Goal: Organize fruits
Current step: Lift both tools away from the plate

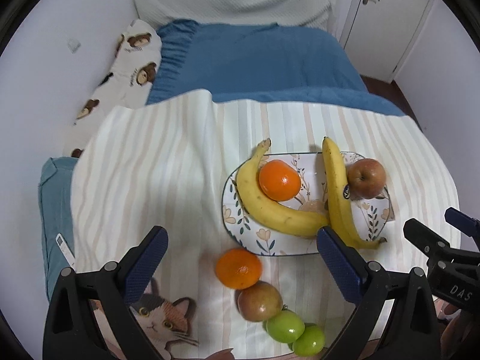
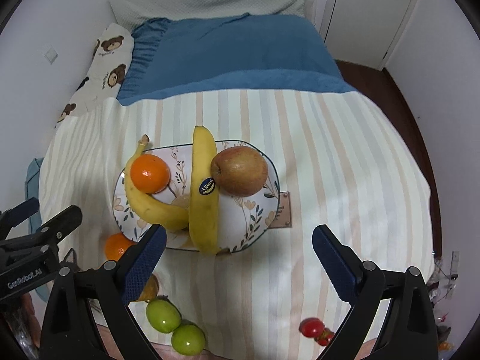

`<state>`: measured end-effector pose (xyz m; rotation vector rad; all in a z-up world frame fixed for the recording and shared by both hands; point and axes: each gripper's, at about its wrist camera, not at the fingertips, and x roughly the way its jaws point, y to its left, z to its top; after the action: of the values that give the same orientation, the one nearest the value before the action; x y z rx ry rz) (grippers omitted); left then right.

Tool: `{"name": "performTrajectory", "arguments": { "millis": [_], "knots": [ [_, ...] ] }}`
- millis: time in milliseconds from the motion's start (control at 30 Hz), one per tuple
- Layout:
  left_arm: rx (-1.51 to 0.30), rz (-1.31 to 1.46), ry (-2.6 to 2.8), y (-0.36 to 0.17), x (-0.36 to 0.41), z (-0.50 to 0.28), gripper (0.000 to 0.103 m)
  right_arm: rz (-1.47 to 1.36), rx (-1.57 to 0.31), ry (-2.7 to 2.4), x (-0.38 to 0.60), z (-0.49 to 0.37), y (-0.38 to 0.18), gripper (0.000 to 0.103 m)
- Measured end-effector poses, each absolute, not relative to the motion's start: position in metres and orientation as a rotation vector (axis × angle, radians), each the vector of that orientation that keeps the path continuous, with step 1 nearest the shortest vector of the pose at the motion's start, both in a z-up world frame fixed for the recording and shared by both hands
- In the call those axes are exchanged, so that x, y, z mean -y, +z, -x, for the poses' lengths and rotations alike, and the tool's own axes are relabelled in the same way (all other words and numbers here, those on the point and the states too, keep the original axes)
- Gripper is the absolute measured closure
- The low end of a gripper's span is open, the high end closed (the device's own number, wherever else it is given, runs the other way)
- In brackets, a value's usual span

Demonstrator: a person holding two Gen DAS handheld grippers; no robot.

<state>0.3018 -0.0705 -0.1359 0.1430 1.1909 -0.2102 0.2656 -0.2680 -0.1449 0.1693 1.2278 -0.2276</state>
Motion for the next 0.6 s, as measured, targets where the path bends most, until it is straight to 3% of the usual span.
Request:
{"name": "performTrajectory", "arguments": {
  "millis": [600],
  "knots": [
    [-0.990, -0.097, -0.219, -0.054, 0.053, -0.212, 0.002, -0.114, -0.981, -0.223, 0.239, -0.164, -0.035, 0.003]
  ]
}}
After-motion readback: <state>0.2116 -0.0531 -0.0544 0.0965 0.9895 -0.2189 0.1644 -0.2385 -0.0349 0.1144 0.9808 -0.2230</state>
